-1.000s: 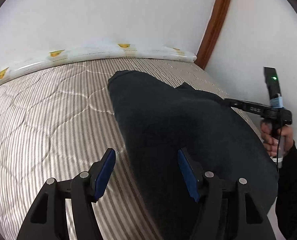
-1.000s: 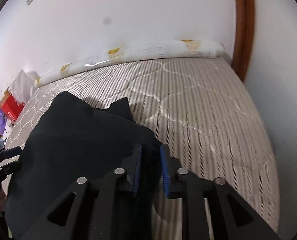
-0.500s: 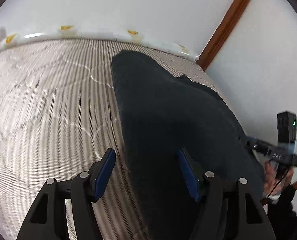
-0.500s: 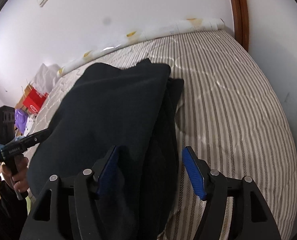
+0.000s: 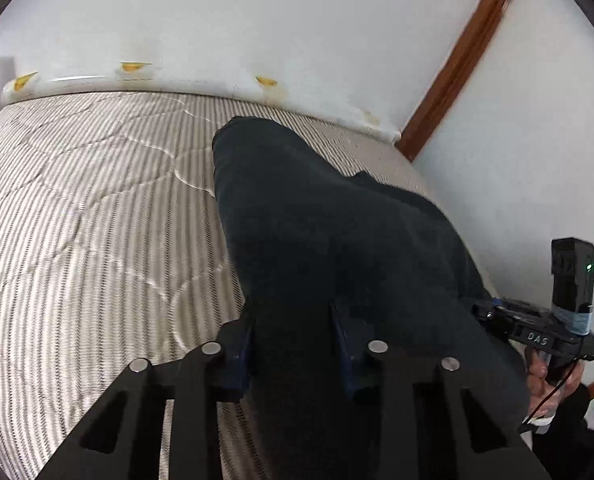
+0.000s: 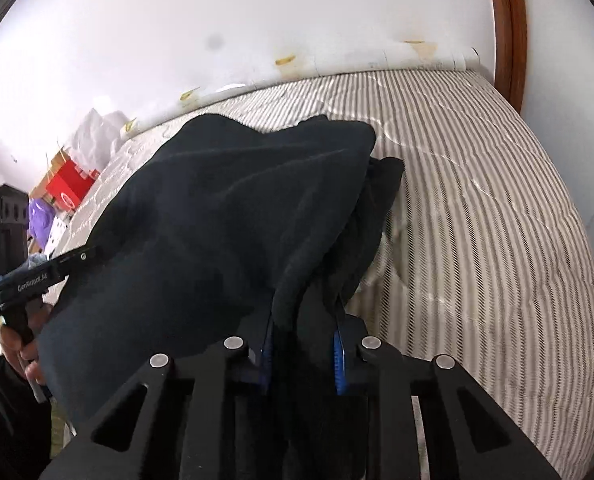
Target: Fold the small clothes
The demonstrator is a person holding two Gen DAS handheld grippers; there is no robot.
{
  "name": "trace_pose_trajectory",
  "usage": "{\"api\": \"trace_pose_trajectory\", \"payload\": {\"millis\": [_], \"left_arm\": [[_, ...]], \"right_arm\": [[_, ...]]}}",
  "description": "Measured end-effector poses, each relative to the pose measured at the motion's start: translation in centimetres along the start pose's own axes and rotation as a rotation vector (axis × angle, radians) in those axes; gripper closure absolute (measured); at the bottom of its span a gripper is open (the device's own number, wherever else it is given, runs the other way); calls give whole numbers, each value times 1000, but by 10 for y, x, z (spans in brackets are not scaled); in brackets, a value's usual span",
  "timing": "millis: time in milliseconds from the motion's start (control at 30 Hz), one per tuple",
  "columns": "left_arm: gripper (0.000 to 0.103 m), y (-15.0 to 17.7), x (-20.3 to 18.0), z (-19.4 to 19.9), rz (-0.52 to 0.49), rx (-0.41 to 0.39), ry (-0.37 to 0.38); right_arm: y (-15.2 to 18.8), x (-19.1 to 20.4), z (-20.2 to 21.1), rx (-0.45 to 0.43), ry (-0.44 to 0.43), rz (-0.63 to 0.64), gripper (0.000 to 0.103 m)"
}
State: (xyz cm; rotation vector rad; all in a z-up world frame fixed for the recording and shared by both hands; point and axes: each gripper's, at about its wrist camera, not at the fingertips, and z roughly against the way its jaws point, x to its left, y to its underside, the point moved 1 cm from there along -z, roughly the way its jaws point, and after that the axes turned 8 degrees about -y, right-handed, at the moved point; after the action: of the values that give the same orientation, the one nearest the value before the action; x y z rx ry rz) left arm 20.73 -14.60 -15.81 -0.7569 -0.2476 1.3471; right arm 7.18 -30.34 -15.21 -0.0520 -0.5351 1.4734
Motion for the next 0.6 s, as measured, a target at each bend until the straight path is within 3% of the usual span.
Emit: {"api": "trace_pose_trajectory", "payload": {"millis": [400,600], "left_arm": [[73,-35,135,45,62,-2,-108],[71,-52,191,47,64,12,-101]], "right_arm": [[-39,106,-85,-51,-110,-17,81],[-51,155,-126,-43,-74,6,79]]}}
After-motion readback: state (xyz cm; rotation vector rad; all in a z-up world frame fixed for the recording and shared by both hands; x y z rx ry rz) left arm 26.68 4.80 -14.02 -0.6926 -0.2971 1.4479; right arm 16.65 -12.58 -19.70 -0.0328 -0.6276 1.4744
